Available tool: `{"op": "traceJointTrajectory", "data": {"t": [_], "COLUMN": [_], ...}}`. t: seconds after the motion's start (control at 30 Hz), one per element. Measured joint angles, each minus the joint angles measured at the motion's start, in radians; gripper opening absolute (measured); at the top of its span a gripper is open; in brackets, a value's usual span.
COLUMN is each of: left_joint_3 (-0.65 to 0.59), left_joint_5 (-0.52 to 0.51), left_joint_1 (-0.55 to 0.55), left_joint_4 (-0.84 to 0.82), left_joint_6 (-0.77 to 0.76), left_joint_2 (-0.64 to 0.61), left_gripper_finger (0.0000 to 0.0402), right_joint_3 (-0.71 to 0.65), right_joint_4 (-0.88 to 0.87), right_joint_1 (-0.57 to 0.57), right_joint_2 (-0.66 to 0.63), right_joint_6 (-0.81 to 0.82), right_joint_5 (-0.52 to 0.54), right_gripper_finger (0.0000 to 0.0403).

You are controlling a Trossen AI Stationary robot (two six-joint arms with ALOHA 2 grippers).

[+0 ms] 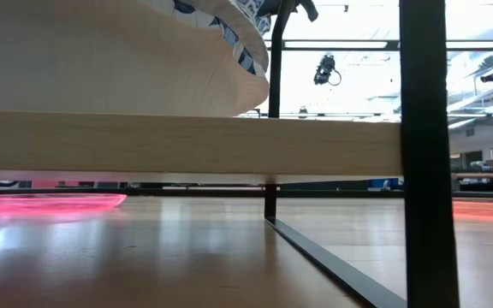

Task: Place and stack plates onto a shelf
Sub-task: Stack the top blue bowl on top of the other blue bowl on the shelf

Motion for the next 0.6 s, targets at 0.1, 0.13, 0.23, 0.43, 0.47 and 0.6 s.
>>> {"op": "traceJointTrajectory", "data": {"t": [0.1, 0.13, 0.23, 0.43, 0.47, 0.6], "left_joint_3": [0.0, 0.0, 0.0, 0.0, 0.0, 0.0], "left_joint_5": [-0.028, -0.035, -0.064, -0.107, -0.11, -0.111], "left_joint_1": [0.0, 0.0, 0.0, 0.0, 0.0, 0.0], "left_joint_4": [-0.007, -0.008, -0.011, -0.012, -0.012, -0.012], "left_joint_6": [0.0, 0.0, 0.0, 0.0, 0.0, 0.0], "left_joint_2": [0.0, 0.0, 0.0, 0.0, 0.0, 0.0], "left_gripper_finger": [0.0173, 0.0165, 0.0135, 0.0073, 0.0063, 0.0029], "right_joint_3": [0.0, 0.0, 0.0, 0.0, 0.0, 0.0], "right_joint_4": [-0.004, 0.004, 0.007, 0.018, 0.018, 0.019], "right_joint_1": [0.002, 0.002, 0.001, 0.002, 0.002, 0.002], "right_joint_2": [0.008, 0.008, 0.008, 0.006, 0.006, 0.006], "right_joint_6": [-0.021, -0.021, -0.024, -0.024, -0.024, -0.024], "right_joint_5": [0.015, 0.017, 0.017, 0.017, 0.016, 0.017], "right_gripper_finger": [0.0008, 0.0008, 0.0008, 0.001, 0.001, 0.0011]}}
